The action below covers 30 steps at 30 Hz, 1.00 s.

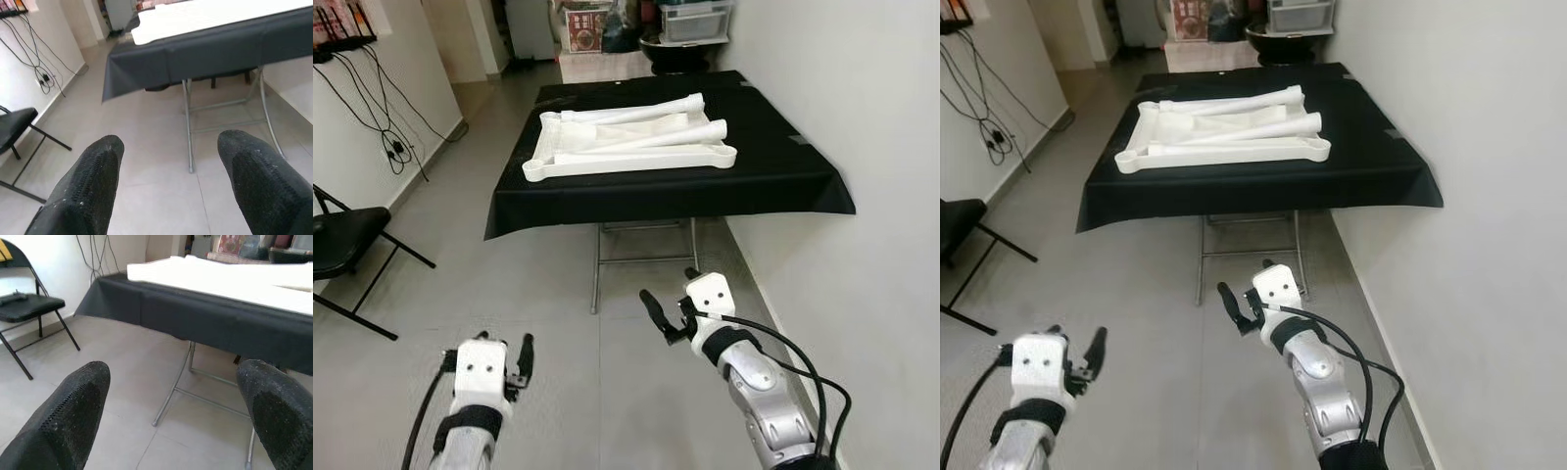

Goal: Building children table

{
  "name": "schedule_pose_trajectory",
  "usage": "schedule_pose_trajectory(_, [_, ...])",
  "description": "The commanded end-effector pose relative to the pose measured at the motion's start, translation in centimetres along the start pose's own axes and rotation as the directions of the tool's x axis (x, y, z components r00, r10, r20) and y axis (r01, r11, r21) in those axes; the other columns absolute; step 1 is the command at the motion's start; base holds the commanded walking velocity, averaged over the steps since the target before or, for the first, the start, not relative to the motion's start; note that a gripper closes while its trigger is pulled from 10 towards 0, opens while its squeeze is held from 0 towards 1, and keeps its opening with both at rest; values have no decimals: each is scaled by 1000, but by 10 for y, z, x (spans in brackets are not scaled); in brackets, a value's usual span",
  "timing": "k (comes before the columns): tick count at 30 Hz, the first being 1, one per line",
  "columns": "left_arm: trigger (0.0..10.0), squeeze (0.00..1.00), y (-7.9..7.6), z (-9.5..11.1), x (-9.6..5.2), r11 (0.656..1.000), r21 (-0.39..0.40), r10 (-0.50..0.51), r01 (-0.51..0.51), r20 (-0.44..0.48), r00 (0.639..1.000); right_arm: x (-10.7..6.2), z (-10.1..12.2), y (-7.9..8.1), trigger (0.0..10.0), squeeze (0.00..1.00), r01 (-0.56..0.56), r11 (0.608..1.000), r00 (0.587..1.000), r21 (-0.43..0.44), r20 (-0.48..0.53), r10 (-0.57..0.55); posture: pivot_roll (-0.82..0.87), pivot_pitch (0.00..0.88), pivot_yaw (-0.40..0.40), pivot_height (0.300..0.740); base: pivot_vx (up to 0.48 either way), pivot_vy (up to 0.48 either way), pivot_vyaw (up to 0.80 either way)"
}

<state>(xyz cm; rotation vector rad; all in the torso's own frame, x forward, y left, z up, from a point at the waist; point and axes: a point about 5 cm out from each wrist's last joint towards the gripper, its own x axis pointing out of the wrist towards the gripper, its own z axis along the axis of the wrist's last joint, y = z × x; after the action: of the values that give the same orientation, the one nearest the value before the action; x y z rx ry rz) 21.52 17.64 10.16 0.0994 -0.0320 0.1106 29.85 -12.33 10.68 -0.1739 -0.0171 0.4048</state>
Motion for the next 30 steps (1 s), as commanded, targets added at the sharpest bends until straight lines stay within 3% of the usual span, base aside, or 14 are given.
schedule_pose_trajectory(1, [10000, 0, -3, -5, -3, 1000, 22, -5, 5, -32, 999, -3, -1, 5, 10000, 0, -16, 1000, 1000, -5, -7, 16, -7, 0, 48, 740, 0, 0, 0])
schedule_pose_trajectory(14, [10000, 0, -12, 2, 0, 998, 3, -69, 69, -48, 996, -4, 4, 10, 10000, 0, -61, 998, 998, 2, -7, 61, -8, 0, 69, 740, 0, 0, 0])
schedule_pose_trajectory(23, [10000, 0, -16, 8, 5, 995, -23, -99, 99, -30, 995, 0, 9, 14, 10000, 0, -94, 995, 995, -28, 14, 94, -10, 0, 75, 740, 326, 0, 0])
schedule_pose_trajectory(30, [10000, 0, -15, 9, 5, 994, -33, -108, 107, -36, 994, 1, 12, 19, 10000, 0, -137, 991, 990, -5, 32, 137, -5, 0, 80, 740, 366, 0, 571])
